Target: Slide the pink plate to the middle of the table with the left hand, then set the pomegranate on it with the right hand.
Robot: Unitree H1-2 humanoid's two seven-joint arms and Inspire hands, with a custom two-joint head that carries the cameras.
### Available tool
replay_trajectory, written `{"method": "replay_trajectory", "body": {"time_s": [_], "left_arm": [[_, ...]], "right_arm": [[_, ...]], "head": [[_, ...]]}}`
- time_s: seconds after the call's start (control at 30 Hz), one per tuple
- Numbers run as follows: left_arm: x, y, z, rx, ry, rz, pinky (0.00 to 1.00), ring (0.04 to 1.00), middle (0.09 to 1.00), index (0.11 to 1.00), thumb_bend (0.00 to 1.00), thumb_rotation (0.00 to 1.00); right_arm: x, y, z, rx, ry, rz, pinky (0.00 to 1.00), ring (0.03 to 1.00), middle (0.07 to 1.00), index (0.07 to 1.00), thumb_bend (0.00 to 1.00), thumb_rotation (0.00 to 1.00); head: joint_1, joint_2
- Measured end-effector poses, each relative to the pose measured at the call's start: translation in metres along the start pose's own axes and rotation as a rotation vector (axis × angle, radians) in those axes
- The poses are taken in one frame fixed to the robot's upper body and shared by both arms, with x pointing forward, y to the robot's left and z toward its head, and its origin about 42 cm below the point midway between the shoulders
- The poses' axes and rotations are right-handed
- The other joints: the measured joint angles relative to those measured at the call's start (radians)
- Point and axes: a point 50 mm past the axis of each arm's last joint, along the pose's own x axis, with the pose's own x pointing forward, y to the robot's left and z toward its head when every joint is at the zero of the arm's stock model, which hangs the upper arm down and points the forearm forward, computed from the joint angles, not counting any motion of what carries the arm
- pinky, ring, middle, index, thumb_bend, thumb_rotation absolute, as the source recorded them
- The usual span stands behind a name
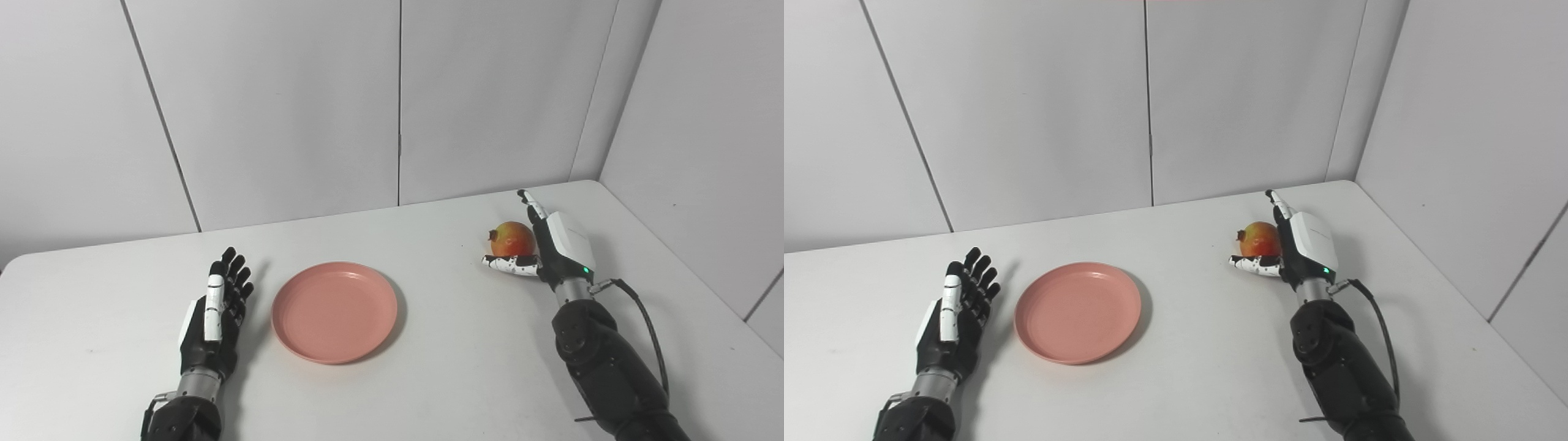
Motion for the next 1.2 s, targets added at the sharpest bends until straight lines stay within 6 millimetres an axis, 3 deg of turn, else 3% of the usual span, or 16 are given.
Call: {"method": "replay_trajectory", "body": {"time_s": [0.43, 0.73, 1.1, 1.13, 1.2], "left_arm": [[-0.002, -0.001, 0.000, 0.006, -0.002, -0.003, 1.00, 1.000, 1.000, 1.000, 0.56, 1.00], [-0.002, -0.002, 0.000, 0.019, 0.001, -0.006, 1.00, 1.000, 1.000, 1.000, 0.58, 1.00], [-0.002, -0.002, 0.000, 0.021, 0.002, -0.006, 1.00, 1.000, 1.000, 1.000, 0.57, 1.00], [-0.002, -0.002, 0.000, 0.021, 0.002, -0.007, 1.00, 1.000, 1.000, 1.000, 0.58, 1.00], [-0.002, -0.002, 0.000, 0.020, 0.003, -0.006, 1.00, 1.000, 1.000, 1.000, 0.58, 1.00]], "right_arm": [[-0.001, 0.006, -0.005, 0.028, 0.027, 0.039, 0.70, 0.773, 0.799, 0.817, 0.74, 0.11], [-0.001, 0.007, -0.005, 0.024, 0.022, 0.038, 0.52, 0.612, 0.674, 0.708, 0.58, 0.00], [-0.003, 0.008, -0.011, 0.020, 0.023, -0.037, 0.42, 0.514, 0.586, 0.632, 0.49, 0.00], [-0.003, 0.009, -0.012, 0.022, 0.017, -0.043, 0.42, 0.511, 0.580, 0.551, 0.49, 0.07], [-0.004, 0.009, -0.013, 0.023, 0.014, -0.049, 0.43, 0.513, 0.577, 0.510, 0.49, 0.11]], "head": [[0.008, -0.008], [0.009, -0.005], [0.014, -0.002], [0.015, -0.002], [0.015, -0.002]]}}
